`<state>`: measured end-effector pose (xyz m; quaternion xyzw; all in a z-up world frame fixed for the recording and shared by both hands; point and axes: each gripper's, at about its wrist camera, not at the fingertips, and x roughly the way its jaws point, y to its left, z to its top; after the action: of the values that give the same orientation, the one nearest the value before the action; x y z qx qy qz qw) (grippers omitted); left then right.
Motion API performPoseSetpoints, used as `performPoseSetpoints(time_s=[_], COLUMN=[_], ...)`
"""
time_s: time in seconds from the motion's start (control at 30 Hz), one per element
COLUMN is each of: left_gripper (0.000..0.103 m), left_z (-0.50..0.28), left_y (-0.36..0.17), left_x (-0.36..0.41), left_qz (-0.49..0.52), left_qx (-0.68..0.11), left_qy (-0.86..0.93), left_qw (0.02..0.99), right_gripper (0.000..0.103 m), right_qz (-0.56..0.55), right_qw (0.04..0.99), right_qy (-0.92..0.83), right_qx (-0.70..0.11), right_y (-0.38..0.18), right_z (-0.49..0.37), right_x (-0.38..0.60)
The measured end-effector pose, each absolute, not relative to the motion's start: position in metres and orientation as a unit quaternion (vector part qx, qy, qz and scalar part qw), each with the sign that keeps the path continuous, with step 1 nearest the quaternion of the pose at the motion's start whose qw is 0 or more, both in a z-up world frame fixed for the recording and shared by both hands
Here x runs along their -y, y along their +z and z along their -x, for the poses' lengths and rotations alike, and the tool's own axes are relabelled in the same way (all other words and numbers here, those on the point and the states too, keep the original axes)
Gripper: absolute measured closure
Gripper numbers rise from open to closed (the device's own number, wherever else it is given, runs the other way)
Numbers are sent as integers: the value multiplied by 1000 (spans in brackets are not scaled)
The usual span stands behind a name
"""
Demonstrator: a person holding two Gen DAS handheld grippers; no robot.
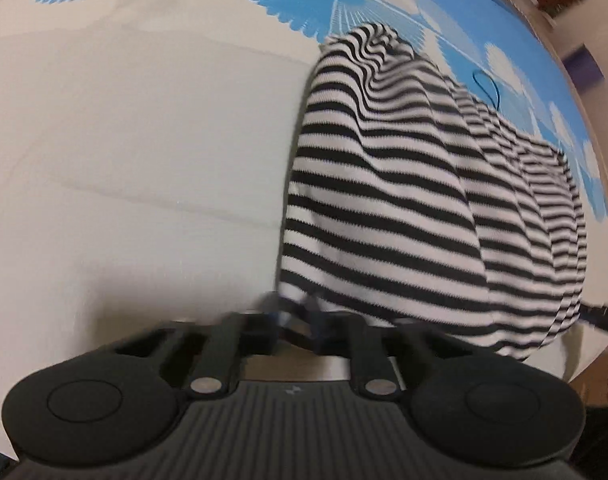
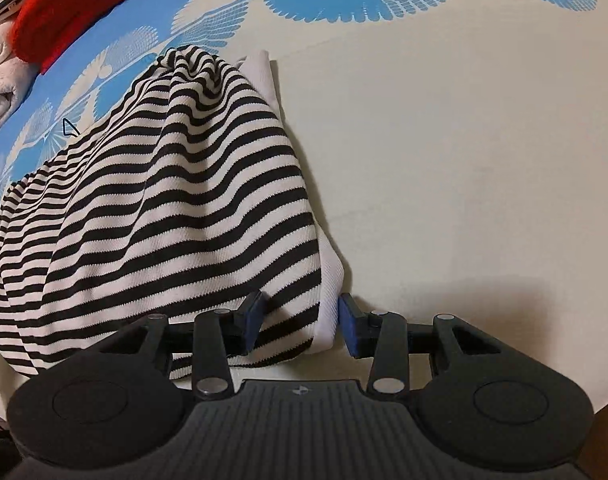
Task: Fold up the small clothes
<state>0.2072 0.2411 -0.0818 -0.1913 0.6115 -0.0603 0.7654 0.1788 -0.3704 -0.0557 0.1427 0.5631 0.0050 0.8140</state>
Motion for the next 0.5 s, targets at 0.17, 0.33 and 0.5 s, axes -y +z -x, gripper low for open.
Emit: performPoseSetpoints(time_s=[0.17,0.33,0.5], left_gripper=[103,103,102], left_z=[-193,-176,-189], left_y=[-45,-39,-65], left_x=[-263,-272,-261], left_qz=[243,213,188], left_qx=[-526,-531,-597], left_qy=[-66,-53,-33], left_qw=[812,818,779], right_gripper=[95,98,99], right_qz=[-186,-236,-149], right_qw=[841,872,811], right_qy=[18,36,-25], right_qx=[-508,-428,-565], right_y=[-27,9,-38], right_z=[-171,-145,-161], right_x=[388,413,403])
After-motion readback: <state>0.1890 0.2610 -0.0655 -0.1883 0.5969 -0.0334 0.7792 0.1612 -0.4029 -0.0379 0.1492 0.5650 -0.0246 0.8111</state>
